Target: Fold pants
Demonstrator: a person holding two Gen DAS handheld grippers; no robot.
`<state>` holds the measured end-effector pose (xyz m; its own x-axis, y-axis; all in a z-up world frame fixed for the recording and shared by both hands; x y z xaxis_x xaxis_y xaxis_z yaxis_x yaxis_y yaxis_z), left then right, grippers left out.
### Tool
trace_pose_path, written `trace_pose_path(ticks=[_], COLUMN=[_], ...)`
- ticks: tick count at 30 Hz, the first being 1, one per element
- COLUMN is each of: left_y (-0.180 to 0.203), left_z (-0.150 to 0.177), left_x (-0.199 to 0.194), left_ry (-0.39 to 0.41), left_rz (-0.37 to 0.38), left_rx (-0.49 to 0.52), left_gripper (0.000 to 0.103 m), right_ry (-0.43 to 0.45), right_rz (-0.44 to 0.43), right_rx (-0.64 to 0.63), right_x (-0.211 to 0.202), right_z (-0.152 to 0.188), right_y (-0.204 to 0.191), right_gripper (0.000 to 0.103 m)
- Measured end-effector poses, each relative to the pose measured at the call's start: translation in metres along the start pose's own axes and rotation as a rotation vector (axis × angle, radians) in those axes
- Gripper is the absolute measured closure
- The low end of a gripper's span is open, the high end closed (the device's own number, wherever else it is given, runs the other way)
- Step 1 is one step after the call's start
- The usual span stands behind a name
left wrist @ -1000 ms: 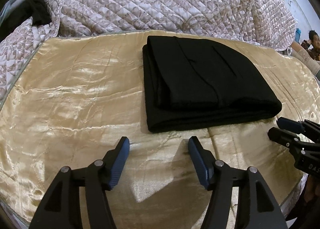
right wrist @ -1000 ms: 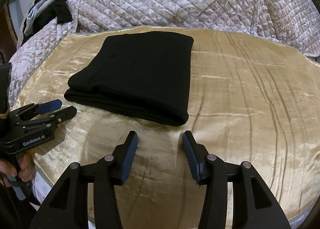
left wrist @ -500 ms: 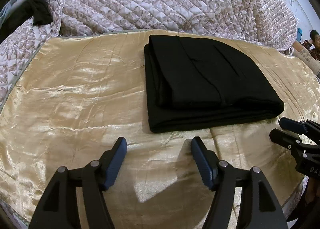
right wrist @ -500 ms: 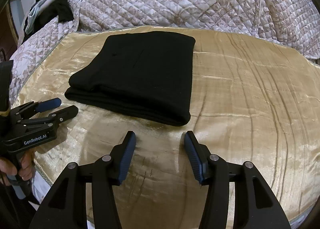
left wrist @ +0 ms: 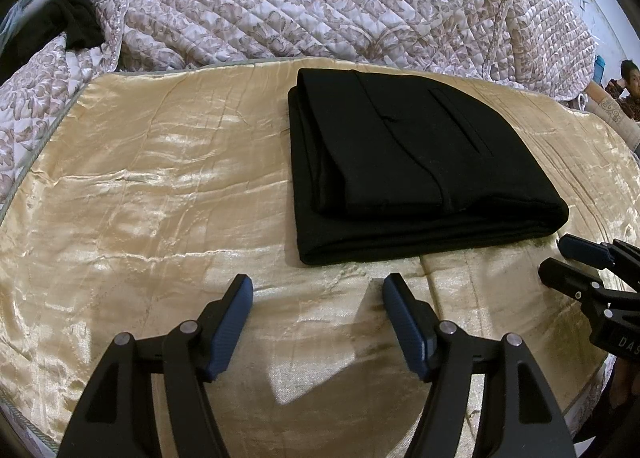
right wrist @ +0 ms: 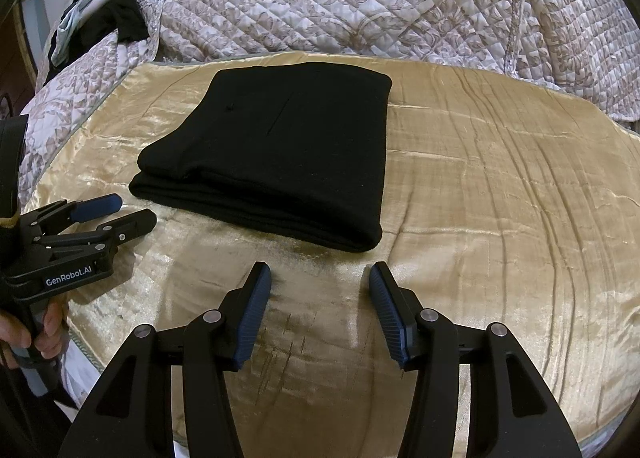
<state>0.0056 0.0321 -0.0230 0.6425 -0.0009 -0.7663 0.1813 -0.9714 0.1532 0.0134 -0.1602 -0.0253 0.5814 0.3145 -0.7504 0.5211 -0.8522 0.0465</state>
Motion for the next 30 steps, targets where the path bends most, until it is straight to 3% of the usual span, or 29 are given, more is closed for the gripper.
trace_pose_path(ticks=[30], left_y=[0.0001], left_z=[0.0007], left_x=[0.0028], left_ry=[-0.020], left_rz=[0.008], left_rx=[0.011], left_gripper=[0.024], right_ry=[0.000], right_rz=[0.004], right_rx=[0.003], right_x=[0.0000], right_z=[-0.0003], right_y=[-0.0013], right_gripper=[0.049])
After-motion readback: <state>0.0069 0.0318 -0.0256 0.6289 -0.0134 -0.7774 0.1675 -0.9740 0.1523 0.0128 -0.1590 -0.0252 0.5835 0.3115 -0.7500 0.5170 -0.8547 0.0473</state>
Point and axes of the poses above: each gripper's, at about its wrist camera, not at the fingertips, and x roughly the way its jaws point, y to its right, z to its underside, the point moved 2 cm from there along x, roughly the way its jaws point, and after that the axes turned 13 degrees about -x, right-handed, at the moved point
